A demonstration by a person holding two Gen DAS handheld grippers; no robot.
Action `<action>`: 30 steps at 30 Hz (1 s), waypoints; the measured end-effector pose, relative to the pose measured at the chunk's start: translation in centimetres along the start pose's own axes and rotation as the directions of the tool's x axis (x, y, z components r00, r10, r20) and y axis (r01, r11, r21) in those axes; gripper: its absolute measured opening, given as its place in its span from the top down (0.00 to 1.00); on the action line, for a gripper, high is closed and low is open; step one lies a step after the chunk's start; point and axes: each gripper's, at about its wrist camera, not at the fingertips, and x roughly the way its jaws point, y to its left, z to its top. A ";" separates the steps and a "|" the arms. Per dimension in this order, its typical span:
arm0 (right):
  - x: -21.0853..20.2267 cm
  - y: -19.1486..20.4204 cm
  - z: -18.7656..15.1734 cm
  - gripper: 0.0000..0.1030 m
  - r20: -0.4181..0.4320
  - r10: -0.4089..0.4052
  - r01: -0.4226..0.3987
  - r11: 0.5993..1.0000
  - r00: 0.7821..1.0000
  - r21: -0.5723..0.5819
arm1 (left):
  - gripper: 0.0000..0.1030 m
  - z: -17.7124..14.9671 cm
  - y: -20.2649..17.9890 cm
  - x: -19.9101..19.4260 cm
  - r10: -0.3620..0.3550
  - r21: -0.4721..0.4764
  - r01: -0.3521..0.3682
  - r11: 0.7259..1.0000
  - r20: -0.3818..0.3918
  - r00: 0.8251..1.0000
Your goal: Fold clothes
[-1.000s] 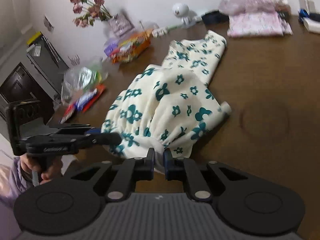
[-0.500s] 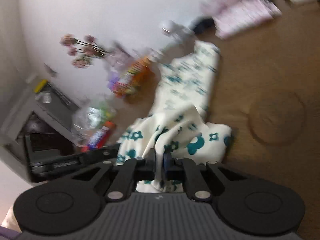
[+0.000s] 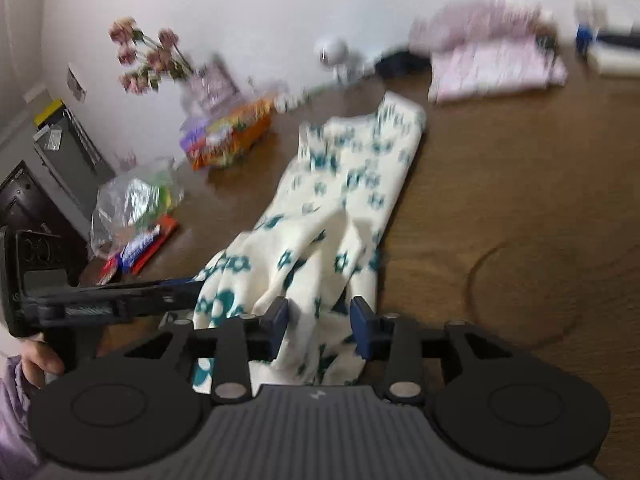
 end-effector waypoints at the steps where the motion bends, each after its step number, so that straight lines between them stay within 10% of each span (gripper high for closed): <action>1: -0.6 0.0 0.2 0.64 0.012 0.000 0.000 1.000 1.000 0.004 | 0.36 0.1 -0.3 -0.7 -0.002 0.004 0.002 1.000 0.021 1.000; 6: -0.8 0.4 0.2 0.67 0.043 -0.057 0.059 0.997 0.997 -0.042 | 0.40 -0.5 -3.2 0.2 0.001 0.074 -0.001 0.997 0.001 1.000; 12: 2.4 1.5 -0.3 0.83 -0.015 -0.050 0.048 0.995 0.999 -0.082 | 0.69 -1.4 -2.9 3.8 0.138 0.059 -0.134 0.989 -0.074 0.988; 23: 1.8 3.2 1.7 0.83 0.071 -0.066 0.076 0.985 0.995 -0.155 | 0.70 -2.1 -2.2 4.1 0.135 0.047 -0.132 0.990 -0.059 0.989; 30: 6.8 3.0 1.3 0.86 -0.028 -0.118 0.111 0.977 0.993 -0.181 | 0.69 -2.2 -2.7 2.5 0.155 0.055 -0.155 0.986 -0.003 0.988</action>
